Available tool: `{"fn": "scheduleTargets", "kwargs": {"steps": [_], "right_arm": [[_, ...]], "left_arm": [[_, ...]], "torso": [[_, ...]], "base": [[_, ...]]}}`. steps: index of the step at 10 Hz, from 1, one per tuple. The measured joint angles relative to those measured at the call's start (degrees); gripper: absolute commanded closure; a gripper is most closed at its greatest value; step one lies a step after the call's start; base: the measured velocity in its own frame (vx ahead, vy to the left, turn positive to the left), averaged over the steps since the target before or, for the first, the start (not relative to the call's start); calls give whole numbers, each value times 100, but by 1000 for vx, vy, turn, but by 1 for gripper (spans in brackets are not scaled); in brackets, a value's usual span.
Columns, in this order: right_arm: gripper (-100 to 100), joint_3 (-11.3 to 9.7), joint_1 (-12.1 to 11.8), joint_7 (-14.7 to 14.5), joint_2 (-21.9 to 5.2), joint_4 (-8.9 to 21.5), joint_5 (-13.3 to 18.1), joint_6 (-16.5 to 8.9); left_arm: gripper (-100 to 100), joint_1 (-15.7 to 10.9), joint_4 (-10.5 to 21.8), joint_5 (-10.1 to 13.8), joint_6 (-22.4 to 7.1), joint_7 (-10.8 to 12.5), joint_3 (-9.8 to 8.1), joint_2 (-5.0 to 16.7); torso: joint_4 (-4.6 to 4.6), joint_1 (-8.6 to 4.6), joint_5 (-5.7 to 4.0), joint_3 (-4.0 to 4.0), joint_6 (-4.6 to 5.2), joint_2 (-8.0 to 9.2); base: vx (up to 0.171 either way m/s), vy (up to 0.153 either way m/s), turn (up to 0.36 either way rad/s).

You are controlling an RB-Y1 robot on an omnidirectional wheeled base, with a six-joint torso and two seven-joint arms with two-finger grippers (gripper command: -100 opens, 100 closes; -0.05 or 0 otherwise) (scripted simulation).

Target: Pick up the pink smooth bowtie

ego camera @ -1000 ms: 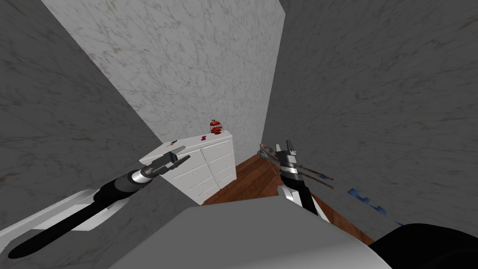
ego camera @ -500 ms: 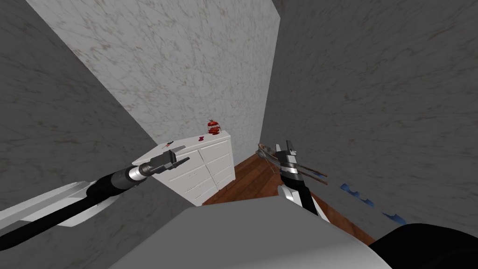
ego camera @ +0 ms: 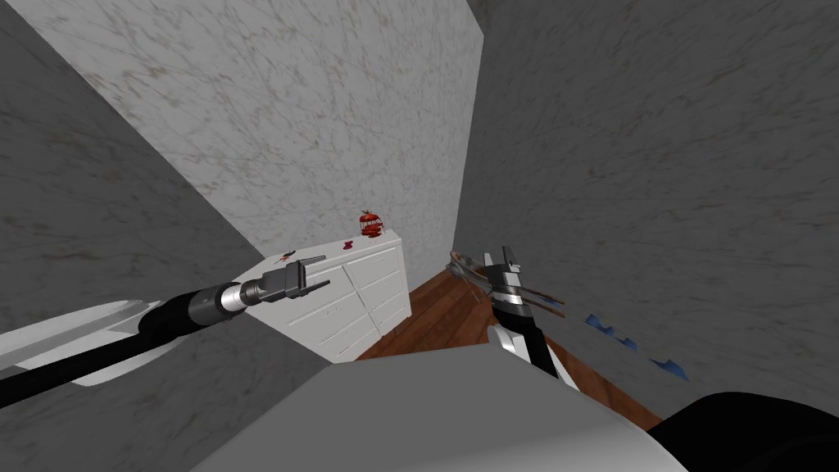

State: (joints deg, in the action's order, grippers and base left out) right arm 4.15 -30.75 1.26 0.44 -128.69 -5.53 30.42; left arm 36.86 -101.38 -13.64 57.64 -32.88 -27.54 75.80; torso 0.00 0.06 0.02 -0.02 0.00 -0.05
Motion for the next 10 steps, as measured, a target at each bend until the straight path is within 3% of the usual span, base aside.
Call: {"fn": "scheduleTargets", "kwargs": {"steps": [10], "right_arm": [[0,1,-1,0,0,0,0,0]], "left_arm": [[-100,233,708,-675,589,-728,-402,1599]], "torso": [[0,3,3,0,-5,0]], "base": [[12,14,-55]]}}
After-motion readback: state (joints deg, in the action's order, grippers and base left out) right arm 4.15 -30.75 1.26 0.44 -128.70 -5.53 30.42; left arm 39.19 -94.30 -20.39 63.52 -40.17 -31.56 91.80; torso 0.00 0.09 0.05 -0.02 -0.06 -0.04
